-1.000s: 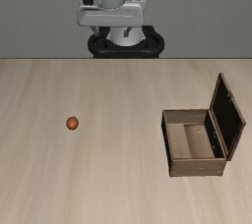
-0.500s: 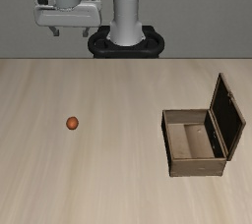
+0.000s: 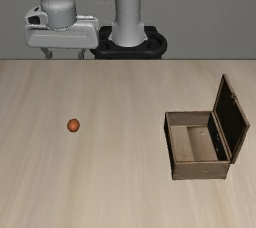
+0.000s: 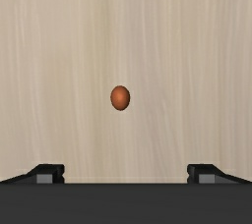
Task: Pick up the egg and place it in the box
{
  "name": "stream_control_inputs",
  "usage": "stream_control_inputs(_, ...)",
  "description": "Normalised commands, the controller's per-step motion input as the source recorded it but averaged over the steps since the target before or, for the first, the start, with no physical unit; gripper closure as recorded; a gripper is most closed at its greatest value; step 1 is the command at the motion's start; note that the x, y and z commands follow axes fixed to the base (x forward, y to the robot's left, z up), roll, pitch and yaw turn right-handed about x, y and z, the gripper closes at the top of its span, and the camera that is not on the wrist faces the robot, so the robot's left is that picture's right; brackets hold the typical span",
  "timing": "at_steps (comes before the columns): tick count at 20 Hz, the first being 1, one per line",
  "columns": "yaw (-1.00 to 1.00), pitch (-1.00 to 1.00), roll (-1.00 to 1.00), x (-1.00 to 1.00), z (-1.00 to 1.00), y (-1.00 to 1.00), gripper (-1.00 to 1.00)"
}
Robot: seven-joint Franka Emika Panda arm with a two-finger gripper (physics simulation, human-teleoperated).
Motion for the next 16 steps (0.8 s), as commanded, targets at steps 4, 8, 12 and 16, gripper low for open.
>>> stream_control_inputs(4, 0.00, 0.00, 0.00, 1.00, 0.00, 0.00, -1.00)
stream_control_inputs(8, 0.00, 0.00, 0.00, -0.25, -0.25, 0.00, -1.00)
stream_control_inputs(12, 0.00, 0.00, 0.00, 0.00, -1.00, 0.00, -1.00)
stream_control_inputs(16, 0.00, 0.00, 0.00, 0.00, -1.00, 0.00, -1.00)
